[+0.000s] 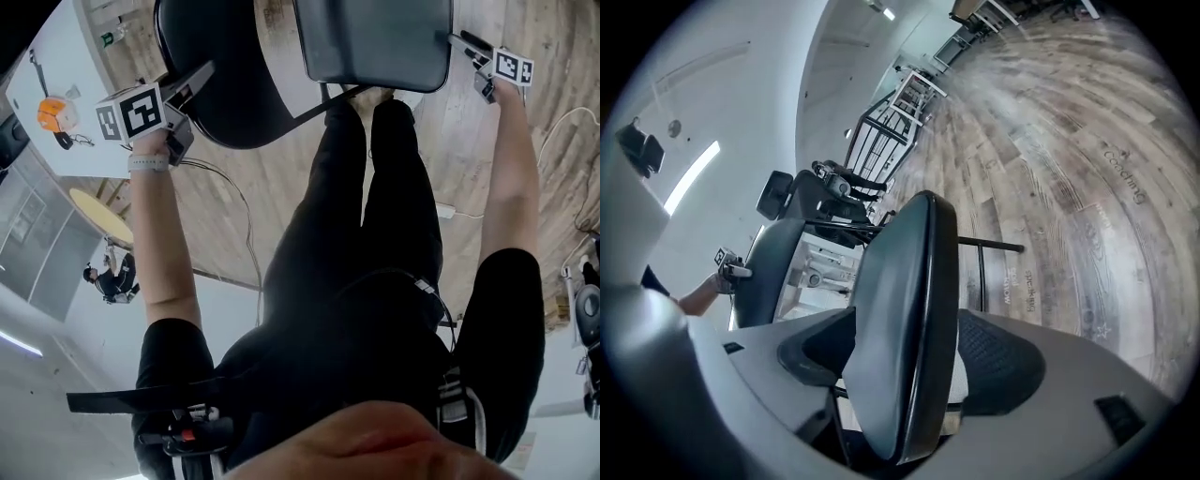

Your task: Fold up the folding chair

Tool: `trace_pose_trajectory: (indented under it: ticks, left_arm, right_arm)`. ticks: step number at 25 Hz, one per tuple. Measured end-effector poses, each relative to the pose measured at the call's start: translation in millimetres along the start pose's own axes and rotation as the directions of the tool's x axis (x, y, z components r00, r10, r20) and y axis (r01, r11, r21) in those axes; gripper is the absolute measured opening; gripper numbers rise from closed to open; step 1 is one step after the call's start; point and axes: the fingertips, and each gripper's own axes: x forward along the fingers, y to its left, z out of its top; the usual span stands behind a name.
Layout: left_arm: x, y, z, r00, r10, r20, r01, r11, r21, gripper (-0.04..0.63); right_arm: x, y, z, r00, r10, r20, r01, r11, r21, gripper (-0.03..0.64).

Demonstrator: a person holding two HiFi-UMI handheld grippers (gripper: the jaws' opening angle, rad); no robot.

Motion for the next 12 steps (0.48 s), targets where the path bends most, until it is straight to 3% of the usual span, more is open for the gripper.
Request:
trace_pose_trajectory:
  ticks: [12]
  left_arm:
    - [-3, -3, 1, 0.999, 0.044, -0.026, -0.044, 0.999, -0.011, 0.057]
  right_arm:
    - [30, -5, -10, 0.987, 0.115, -0.109, -0.108, 0.992, 0.064, 0.331]
